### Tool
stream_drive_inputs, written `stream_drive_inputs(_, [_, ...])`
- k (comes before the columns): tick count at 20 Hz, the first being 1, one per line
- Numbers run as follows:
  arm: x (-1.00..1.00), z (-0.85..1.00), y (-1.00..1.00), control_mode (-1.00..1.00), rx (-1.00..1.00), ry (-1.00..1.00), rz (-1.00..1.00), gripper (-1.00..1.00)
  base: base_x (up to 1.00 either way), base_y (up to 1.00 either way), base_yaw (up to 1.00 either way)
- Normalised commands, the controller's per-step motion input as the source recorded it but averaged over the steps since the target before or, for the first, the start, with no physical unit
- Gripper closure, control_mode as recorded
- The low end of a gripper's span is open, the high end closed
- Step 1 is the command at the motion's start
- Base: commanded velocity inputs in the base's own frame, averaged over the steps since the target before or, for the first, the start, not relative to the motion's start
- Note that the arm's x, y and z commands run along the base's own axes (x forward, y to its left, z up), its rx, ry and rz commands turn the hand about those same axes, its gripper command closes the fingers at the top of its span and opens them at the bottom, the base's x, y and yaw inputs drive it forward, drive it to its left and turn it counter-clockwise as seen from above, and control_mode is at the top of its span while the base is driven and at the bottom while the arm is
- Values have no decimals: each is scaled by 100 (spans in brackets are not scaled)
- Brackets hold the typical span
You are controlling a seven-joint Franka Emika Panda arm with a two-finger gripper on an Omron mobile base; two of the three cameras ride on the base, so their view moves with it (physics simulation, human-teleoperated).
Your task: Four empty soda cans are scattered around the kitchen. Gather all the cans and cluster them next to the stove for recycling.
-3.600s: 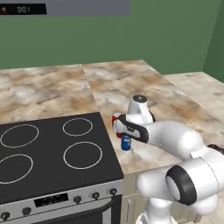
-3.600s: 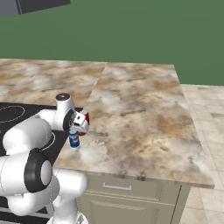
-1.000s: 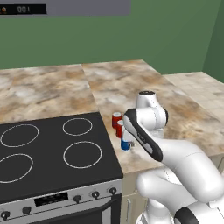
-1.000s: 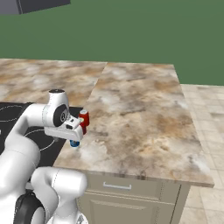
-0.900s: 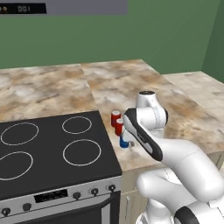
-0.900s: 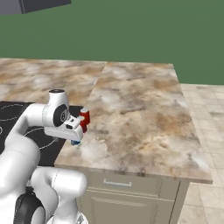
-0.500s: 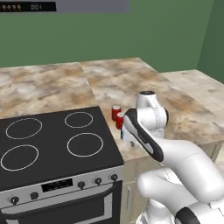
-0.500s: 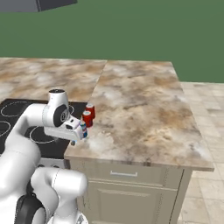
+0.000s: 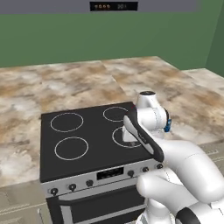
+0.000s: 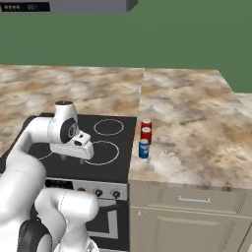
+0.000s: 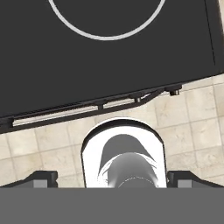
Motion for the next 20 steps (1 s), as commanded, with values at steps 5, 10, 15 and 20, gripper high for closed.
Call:
stream_drive_inputs(5, [0,0,0,100,0,0,0,-100,-13,94,1])
stream_drive_inputs(10, [0,0,0,100,0,0,0,-100,-16,99,0])
stream_drive_inputs(15, [0,0,0,100,0,0,0,-100,-13,100,0])
stream_drive_inputs(20, [0,0,0,100,0,0,0,-100,0,100,0])
